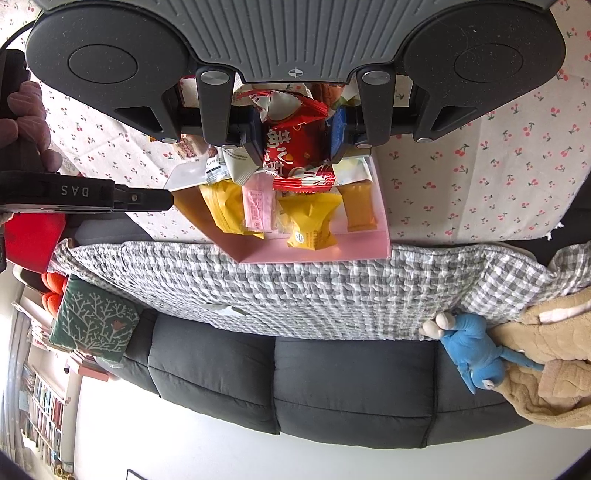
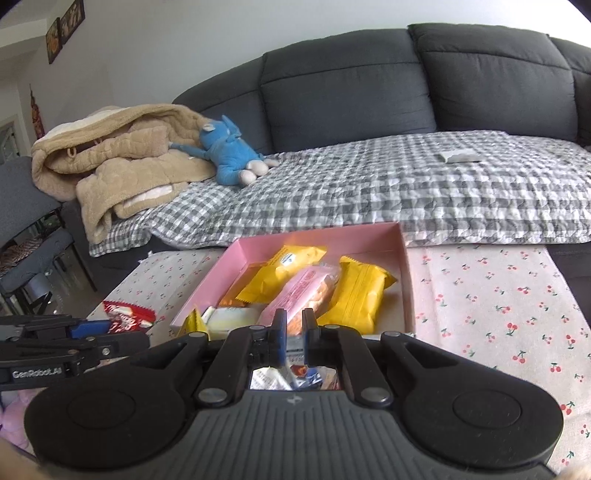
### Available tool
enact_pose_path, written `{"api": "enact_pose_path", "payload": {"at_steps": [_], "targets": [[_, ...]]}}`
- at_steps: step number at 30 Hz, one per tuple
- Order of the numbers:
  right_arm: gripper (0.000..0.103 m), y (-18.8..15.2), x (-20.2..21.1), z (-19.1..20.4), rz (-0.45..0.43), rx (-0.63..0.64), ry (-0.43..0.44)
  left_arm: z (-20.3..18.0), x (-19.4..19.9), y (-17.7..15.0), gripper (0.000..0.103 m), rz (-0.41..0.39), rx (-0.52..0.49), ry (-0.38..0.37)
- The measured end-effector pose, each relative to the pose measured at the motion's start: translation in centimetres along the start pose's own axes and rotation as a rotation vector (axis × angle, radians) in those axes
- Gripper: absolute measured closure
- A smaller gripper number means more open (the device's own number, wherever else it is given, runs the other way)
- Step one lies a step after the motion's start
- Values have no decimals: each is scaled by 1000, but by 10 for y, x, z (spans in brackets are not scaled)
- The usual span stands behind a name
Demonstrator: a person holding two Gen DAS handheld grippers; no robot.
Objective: Organize snacks
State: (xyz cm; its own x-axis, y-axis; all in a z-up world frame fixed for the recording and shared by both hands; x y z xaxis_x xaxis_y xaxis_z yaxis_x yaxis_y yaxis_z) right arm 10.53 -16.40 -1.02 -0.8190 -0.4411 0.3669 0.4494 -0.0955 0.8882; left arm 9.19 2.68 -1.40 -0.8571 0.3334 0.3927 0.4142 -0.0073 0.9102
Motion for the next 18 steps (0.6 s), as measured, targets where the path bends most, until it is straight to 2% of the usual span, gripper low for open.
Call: {"api": "enact_pose_path", "payload": {"at_steps": [4,6,8,11,16,18], "targets": [[68,-25,1,16,96,71,84,-2,3,-9,70,28,-17,-12],[55,-37,0,25,134,107,101,-3,5,-14,70,43,-23,-16],[51,-46,-1,32,161,130,126,-4,7,-18,70,52,-30,-19],[39,-52,-3,43,207,155,181,-5,9,-20,70,58,-36,-21],[39,-64,-11,49,261,224,169,-2,11,-24,70,67,-38,-19],[45,-70,-15,49,273,250,143,0,12,-26,70,72,-36,-18]]}}
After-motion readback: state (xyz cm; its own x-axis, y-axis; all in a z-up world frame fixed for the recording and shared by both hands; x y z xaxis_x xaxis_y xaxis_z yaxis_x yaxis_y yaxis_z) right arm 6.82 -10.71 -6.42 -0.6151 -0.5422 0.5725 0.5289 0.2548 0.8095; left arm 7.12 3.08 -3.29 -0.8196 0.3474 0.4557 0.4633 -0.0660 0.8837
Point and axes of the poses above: each gripper's, at about its wrist camera, not at the fingertips, and x roughly against the way its jaws point, z to its left, y to its top, the point moved 4 cm from there along -x, roughly the way its jaws point, and after that the axes turned 10 degrees about -z, right-handed, at the moved point
